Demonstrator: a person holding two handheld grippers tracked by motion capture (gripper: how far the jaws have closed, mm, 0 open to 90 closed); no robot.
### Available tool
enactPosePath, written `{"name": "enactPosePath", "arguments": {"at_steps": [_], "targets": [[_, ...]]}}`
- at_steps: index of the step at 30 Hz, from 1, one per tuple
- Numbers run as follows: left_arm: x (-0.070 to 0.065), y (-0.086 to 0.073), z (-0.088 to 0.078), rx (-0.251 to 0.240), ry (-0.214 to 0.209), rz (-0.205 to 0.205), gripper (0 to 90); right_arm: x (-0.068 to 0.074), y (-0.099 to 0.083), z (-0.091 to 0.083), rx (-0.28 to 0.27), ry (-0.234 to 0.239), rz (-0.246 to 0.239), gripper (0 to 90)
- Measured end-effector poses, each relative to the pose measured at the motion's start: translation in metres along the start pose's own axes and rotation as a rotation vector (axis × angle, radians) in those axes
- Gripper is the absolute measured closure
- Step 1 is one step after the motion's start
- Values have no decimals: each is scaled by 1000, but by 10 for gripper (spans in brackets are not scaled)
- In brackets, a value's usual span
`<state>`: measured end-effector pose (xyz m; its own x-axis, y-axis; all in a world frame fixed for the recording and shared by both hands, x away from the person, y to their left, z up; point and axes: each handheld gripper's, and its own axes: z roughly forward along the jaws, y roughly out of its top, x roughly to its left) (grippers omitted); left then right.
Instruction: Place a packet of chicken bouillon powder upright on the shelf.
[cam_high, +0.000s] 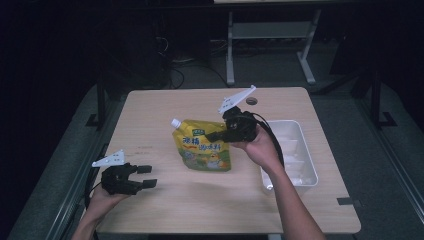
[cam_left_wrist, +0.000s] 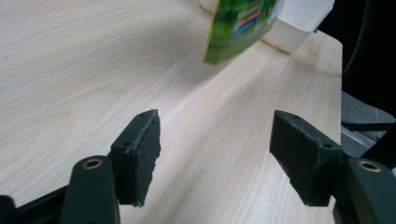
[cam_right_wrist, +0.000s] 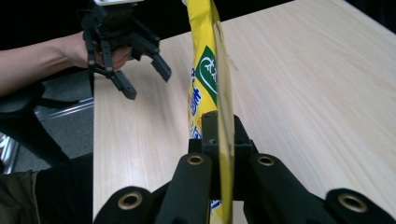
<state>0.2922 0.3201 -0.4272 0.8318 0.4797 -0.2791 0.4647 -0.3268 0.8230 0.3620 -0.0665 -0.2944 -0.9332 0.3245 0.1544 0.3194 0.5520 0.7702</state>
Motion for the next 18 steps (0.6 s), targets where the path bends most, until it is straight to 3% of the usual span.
{"name": "enactPosePath", "arguments": {"at_steps": [7, 18], "targets": [[0, -1, 3, 33, 24, 4, 284, -11, -10, -19, -9, -30, 26, 896], [2, -4, 1, 8, 22, -10, 297, -27, -21, -50, -11, -77, 51, 896]]}}
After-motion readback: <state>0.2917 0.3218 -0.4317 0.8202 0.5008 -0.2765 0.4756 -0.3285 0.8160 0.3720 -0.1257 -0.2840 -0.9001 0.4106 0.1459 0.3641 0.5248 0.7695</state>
